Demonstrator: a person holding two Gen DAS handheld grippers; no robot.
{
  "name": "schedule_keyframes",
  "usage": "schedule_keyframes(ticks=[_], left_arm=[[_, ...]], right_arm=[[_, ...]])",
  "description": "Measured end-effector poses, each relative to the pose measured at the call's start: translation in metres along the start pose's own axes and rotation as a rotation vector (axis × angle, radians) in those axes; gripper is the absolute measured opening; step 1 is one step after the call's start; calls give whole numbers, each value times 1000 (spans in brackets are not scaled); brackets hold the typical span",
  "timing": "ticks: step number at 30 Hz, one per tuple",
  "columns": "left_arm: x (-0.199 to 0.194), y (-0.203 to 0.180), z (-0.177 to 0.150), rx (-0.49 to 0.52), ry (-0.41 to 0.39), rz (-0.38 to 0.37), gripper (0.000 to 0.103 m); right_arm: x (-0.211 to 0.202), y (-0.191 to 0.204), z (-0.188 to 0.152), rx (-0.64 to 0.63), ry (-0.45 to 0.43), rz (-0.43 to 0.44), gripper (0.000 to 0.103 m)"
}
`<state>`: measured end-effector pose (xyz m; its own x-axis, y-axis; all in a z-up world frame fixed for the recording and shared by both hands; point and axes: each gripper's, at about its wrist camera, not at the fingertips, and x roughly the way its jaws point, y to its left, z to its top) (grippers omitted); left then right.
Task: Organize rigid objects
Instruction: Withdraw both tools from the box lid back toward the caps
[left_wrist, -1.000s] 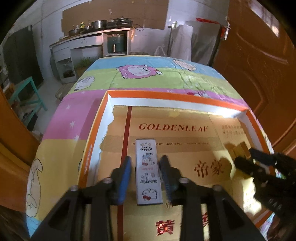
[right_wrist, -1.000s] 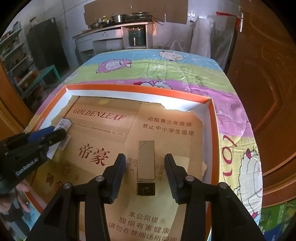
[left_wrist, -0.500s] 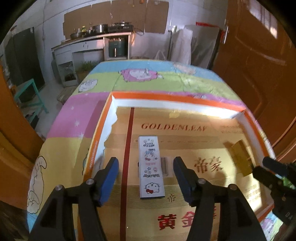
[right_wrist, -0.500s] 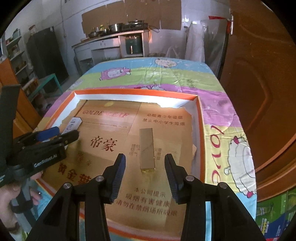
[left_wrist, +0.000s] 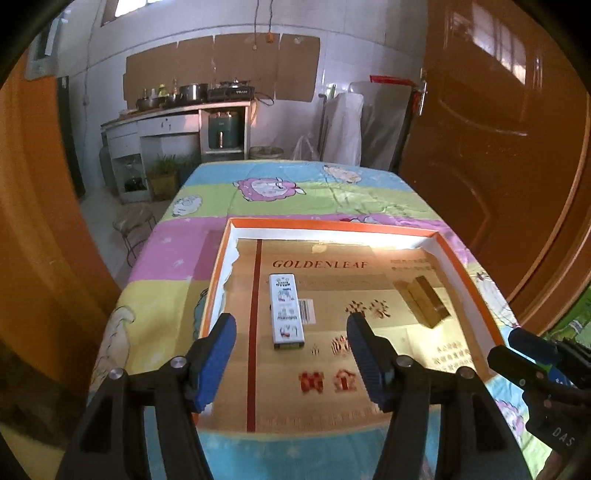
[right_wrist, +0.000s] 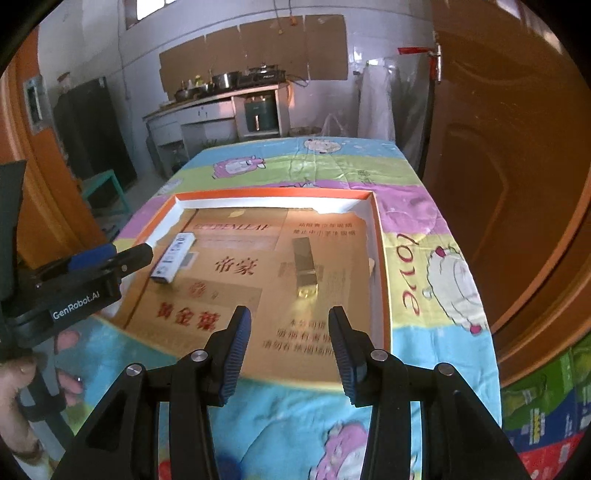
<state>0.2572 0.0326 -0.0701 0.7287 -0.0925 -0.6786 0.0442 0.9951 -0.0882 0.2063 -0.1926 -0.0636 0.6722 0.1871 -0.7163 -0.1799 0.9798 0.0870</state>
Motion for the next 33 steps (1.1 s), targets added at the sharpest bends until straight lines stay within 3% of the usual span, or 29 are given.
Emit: schedule_keyframes(ticks=[15, 33], left_arm=[[-90, -3, -34, 28, -103, 25, 62], [-142, -23, -88, 65, -117, -34, 62]], right_arm=[[-78, 15, -42, 29, -68, -16, 45], [-133, 24, -87, 25, -89, -28, 45]])
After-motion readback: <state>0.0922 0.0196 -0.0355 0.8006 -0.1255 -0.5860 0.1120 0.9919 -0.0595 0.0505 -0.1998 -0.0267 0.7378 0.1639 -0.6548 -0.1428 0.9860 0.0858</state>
